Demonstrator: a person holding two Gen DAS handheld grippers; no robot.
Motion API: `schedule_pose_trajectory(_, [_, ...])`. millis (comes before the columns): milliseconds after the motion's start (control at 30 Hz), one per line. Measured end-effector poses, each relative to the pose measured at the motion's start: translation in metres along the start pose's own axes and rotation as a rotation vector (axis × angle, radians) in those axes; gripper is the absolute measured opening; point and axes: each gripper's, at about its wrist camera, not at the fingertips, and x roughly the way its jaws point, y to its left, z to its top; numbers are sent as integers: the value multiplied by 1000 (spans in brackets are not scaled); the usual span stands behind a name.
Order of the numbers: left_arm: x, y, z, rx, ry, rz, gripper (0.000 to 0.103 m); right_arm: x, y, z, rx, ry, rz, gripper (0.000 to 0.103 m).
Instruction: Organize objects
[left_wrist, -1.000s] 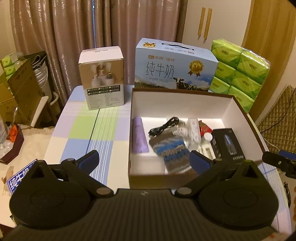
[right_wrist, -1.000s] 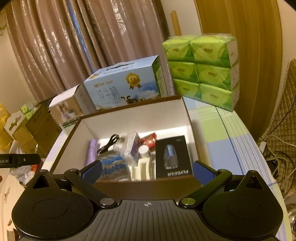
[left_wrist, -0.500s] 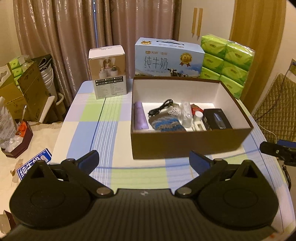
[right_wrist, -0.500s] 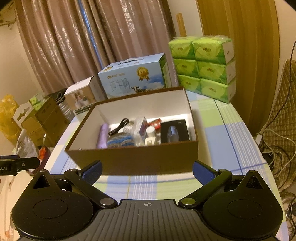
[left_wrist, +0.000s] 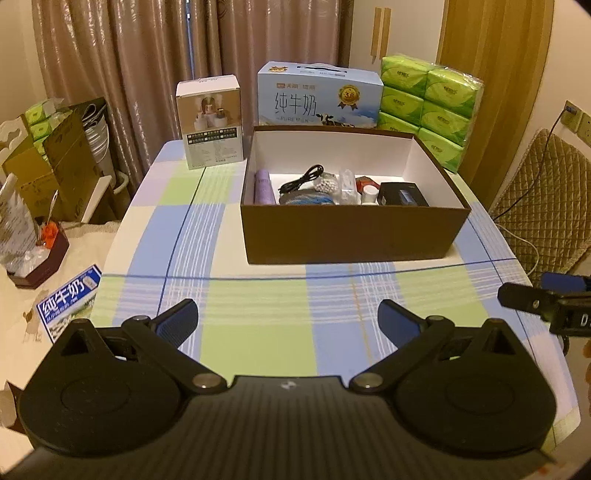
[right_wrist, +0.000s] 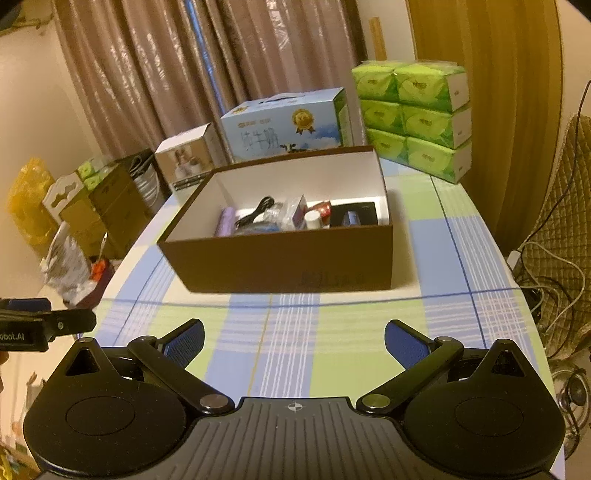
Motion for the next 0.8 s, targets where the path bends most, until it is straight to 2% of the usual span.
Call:
schedule_pose_trajectory(367, [-31, -12, -27, -2, -19, -53, 102, -29, 11, -26, -14, 9, -14, 101])
schedule_pose_trajectory(800, [-56, 13, -45, 53, -14, -89, 102, -51, 53, -48, 6, 6, -42, 101])
